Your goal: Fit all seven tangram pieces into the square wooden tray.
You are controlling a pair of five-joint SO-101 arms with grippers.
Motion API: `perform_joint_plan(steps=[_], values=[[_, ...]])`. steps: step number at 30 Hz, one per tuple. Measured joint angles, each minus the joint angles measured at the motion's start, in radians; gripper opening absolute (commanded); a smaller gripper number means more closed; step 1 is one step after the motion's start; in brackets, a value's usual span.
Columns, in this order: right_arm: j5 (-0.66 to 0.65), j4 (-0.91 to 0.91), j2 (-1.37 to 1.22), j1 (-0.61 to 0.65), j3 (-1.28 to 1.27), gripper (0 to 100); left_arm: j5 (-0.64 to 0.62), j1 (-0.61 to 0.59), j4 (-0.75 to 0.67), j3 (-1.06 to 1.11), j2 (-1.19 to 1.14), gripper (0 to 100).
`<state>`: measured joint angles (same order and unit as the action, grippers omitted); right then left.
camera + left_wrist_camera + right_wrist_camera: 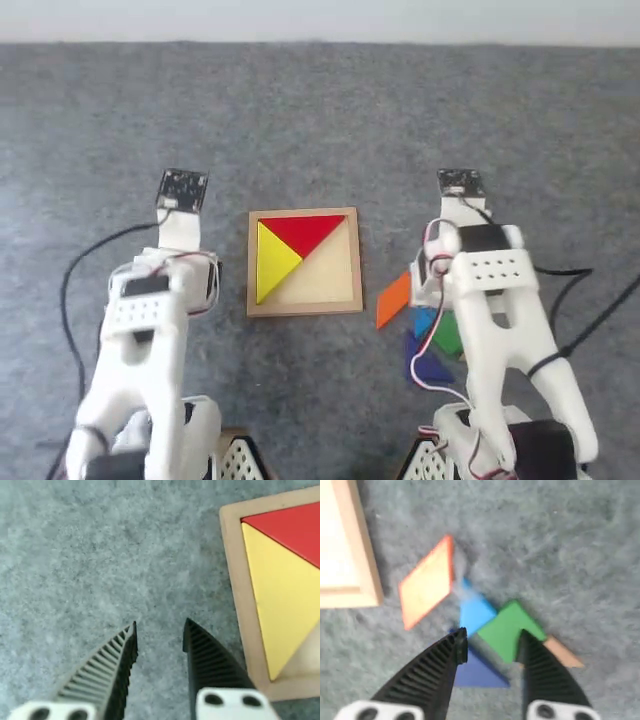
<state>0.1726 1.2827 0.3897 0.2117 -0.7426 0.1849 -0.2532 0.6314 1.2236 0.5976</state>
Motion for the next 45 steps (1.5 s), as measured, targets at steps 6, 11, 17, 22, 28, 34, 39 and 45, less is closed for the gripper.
perform_joint_plan(steps=[6, 11, 17, 22, 28, 34, 39, 45], values=[[0.046, -0.146, 0.000, 0.095, -0.063, 26.7, 0.003, -0.002, -0.031, 0.146, 0.252, 21], [0.242, -0.288, 0.000, 0.170, -0.114, 27.0, 0.003, -0.002, -0.031, 0.160, 0.293, 21], [0.568, -0.384, 0.000, 0.181, -0.120, 27.0, 0.003, -0.002, -0.031, 0.163, 0.295, 21], [0.683, -0.430, -0.003, 0.180, -0.120, 26.7, 0.003, -0.002, -0.031, 0.163, 0.295, 21], [0.732, -0.428, -0.144, 0.203, -0.100, 26.6, 0.003, -0.002, -0.031, 0.163, 0.295, 21], [0.750, -0.230, -0.149, 0.201, 0.014, 26.6, 0.003, -0.002, -0.031, 0.163, 0.295, 21], [0.822, -0.258, -0.143, 0.255, 0.012, 26.6, 0.003, -0.002, -0.031, 0.163, 0.295, 21], [0.942, -0.364, -0.236, 0.318, 0.005, 26.6, 0.003, -0.002, -0.031, 0.163, 0.295, 21]])
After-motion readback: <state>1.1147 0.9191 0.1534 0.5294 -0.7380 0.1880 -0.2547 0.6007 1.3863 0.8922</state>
